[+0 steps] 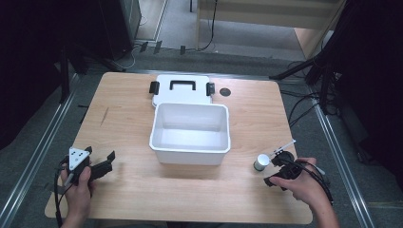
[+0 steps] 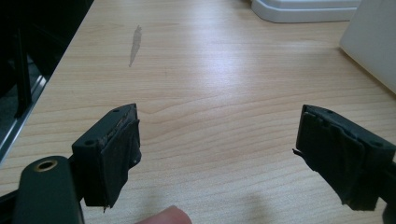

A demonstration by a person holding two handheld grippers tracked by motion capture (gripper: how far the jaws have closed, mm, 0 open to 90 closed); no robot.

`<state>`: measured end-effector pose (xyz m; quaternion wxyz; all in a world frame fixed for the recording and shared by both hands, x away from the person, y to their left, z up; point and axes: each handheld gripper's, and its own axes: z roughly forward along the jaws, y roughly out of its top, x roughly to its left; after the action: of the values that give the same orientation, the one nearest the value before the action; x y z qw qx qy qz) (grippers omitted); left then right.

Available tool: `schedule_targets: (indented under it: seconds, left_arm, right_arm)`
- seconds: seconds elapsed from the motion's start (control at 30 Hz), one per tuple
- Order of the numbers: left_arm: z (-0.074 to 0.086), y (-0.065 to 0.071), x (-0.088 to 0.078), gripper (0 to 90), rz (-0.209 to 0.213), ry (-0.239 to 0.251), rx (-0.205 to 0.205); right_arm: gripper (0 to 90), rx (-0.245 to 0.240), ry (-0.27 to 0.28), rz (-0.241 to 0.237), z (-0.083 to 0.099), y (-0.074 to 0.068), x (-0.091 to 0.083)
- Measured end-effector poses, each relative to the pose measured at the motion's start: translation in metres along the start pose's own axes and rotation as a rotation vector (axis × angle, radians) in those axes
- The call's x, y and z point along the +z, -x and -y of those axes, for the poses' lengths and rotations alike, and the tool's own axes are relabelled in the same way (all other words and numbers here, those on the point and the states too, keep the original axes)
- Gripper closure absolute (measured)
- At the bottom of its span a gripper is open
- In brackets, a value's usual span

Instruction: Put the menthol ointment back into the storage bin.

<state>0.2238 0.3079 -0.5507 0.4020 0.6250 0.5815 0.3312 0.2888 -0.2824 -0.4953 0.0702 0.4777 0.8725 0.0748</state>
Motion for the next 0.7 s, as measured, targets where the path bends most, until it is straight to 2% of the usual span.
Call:
schedule_targets:
  seconds: [0.17,0.3,0.5,0.7]
  left_arm:
    - [0.000,0.000,0.000,14.6,0.000,-0.001,0.003]
    - [0.000,0.000,0.000,14.6,0.001,-0.002,0.004]
    - [0.000,0.000,0.000,14.6,0.003,-0.003,0.002]
    - [0.000,0.000,0.000,14.6,0.005,-0.005,0.001]
  right_arm:
    - [16.3,-0.024,-0.063,0.044,-0.009,0.000,0.000]
    - [15.5,-0.042,-0.084,0.030,-0.016,-0.001,-0.002]
    - [15.5,-0.021,-0.117,0.034,-0.027,-0.003,-0.004]
    - [15.4,-0.015,-0.127,0.021,-0.036,-0.005,-0.003]
